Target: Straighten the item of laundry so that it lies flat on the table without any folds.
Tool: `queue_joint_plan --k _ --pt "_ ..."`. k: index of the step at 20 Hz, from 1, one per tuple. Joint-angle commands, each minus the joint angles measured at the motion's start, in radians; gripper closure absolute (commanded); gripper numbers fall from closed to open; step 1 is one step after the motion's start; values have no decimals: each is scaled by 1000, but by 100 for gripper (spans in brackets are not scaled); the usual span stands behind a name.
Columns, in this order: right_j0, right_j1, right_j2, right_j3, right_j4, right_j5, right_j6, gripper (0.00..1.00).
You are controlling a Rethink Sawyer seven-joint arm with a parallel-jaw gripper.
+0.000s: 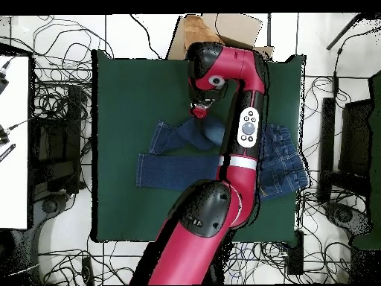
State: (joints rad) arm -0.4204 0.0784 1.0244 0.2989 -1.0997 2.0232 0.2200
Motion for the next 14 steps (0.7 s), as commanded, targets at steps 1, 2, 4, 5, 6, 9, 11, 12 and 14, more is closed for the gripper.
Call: queue_joint_plan --k 1,2,4,5,6,9,11,12,14 --pt "14 -43 91 21 -27 -20 -203 0" --pt "17 -47 98 16 -33 -22 -200 0" --pt "20 -52 108 10 -44 -19 -196 0" --pt "20 -55 113 8 -47 -18 -195 0" --pt "20 -59 117 7 -51 -11 -194 0" --pt "20 -70 125 8 -56 1 -188 0" --pt "21 -80 132 9 -55 17 -179 0" --pt "22 -86 137 9 -55 27 -175 0" --pt "23 -103 145 8 -58 56 -169 0"
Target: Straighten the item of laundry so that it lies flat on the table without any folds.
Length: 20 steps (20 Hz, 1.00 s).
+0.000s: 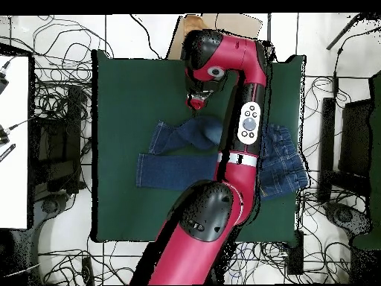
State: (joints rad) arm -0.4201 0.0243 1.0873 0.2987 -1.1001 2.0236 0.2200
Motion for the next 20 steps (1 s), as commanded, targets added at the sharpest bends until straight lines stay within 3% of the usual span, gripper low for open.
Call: queue_joint_plan --k 1,11,20 --pt "22 -54 84 10 -56 65 -166 0" --pt "28 -105 133 -3 -72 146 -119 0" --pt "29 -119 292 -55 -174 208 -91 0"
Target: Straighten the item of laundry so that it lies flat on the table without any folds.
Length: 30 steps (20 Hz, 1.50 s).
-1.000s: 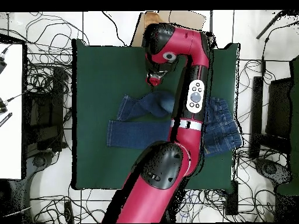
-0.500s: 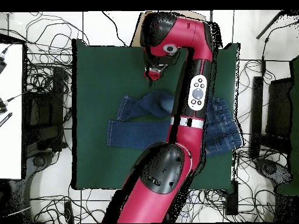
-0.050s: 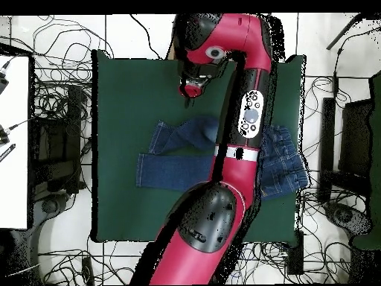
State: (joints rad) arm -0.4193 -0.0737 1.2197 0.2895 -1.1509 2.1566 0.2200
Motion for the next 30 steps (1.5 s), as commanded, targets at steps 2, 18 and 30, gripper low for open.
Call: queue_joint_plan --k 2,18,30 --pt "26 -23 200 -52 -142 88 -82 0" --pt "5 11 377 -67 -215 54 -61 0" --pt "-3 24 401 -59 -295 24 -90 0"
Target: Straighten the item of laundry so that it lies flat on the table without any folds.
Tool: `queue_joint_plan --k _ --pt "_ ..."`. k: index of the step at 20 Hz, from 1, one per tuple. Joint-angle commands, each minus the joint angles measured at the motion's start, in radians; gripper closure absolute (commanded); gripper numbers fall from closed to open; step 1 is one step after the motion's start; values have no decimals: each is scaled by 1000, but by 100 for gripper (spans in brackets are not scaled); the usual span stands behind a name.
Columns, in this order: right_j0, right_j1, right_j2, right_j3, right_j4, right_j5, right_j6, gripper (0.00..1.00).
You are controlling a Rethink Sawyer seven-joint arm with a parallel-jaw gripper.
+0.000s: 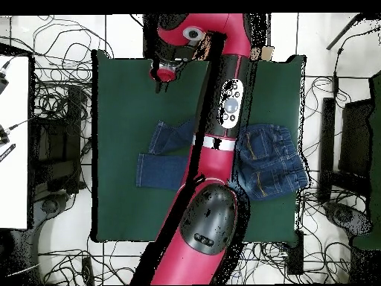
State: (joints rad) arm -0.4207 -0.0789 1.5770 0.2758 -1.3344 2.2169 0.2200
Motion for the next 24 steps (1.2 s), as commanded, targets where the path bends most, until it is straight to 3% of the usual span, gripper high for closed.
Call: queue_joint_plan --k 1,7,14,17,20,24 --pt "-1 30 45 -47 -127 -37 -95 0" --pt "18 45 54 -57 -244 -50 -123 0" --pt "43 -2 41 -33 -398 118 -287 0" --pt "51 -19 43 -19 -393 115 -276 0" --pt "40 -64 61 5 -277 118 -205 0" --pt "27 -105 -29 54 -312 199 -323 0"
